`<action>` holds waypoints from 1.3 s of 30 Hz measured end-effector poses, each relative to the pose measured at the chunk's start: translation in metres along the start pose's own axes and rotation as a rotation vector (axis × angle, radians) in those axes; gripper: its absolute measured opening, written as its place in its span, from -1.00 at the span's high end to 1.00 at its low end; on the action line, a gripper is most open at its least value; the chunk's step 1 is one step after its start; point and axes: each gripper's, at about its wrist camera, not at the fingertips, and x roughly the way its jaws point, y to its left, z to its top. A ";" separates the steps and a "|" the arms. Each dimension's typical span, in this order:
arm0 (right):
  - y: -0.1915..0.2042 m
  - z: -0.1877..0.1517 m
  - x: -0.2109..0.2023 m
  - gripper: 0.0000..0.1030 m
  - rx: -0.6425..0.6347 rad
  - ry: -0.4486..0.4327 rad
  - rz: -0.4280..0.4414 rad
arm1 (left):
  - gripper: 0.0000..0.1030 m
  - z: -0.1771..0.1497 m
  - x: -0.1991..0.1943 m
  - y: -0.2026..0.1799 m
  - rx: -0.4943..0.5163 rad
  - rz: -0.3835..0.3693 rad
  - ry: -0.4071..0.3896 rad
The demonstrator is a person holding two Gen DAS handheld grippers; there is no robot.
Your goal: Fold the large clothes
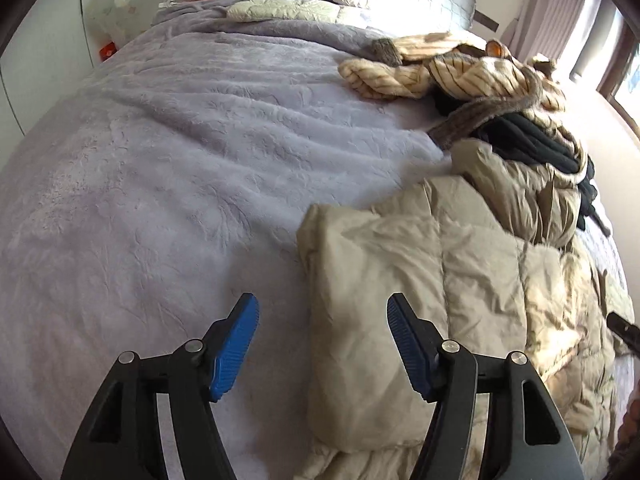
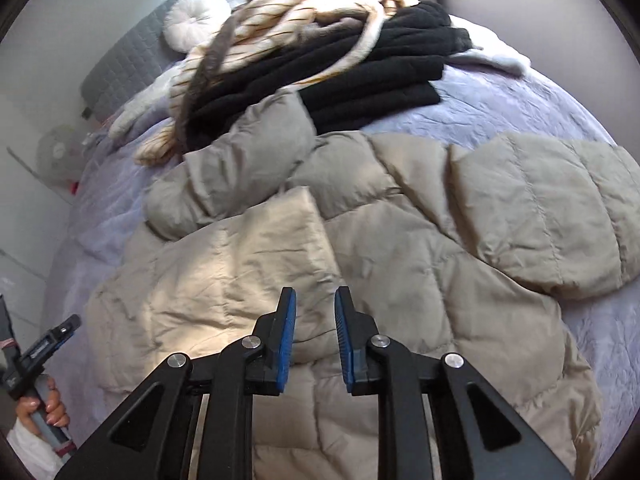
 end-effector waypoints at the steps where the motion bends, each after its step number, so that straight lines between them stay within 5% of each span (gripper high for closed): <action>1: 0.007 0.000 0.010 0.59 -0.031 0.024 -0.001 | -0.32 -0.006 0.009 -0.005 0.011 0.030 0.022; 5: 0.002 -0.018 0.053 0.68 -0.017 0.153 -0.057 | -0.33 -0.021 0.035 -0.010 0.006 0.087 0.039; 8: -0.013 -0.019 0.053 0.79 0.015 0.136 -0.041 | -0.59 -0.021 0.045 -0.009 -0.007 0.119 0.044; 11: -0.026 -0.016 0.039 0.71 0.026 0.123 -0.142 | -0.60 -0.019 0.042 -0.005 -0.028 0.126 0.056; 16: -0.061 -0.022 0.006 0.67 0.131 0.121 -0.075 | -0.60 -0.025 0.015 -0.014 -0.018 0.152 0.071; 20: -0.078 -0.036 -0.015 0.34 0.185 0.122 -0.057 | -0.60 -0.035 -0.005 -0.034 0.006 0.151 0.092; 31: -0.111 -0.061 -0.046 0.18 0.274 0.119 -0.011 | -0.60 -0.086 -0.028 -0.123 0.083 0.077 0.190; 36: -0.129 -0.065 -0.059 -0.06 0.301 0.108 0.009 | -0.60 -0.097 -0.033 -0.157 0.086 0.031 0.202; 38: -0.137 -0.065 -0.065 -0.34 0.308 0.099 0.022 | -0.76 -0.099 -0.032 -0.169 0.095 0.000 0.212; 39: -0.141 -0.065 -0.068 -0.40 0.312 0.093 0.029 | -1.00 -0.100 -0.033 -0.176 0.106 -0.004 0.211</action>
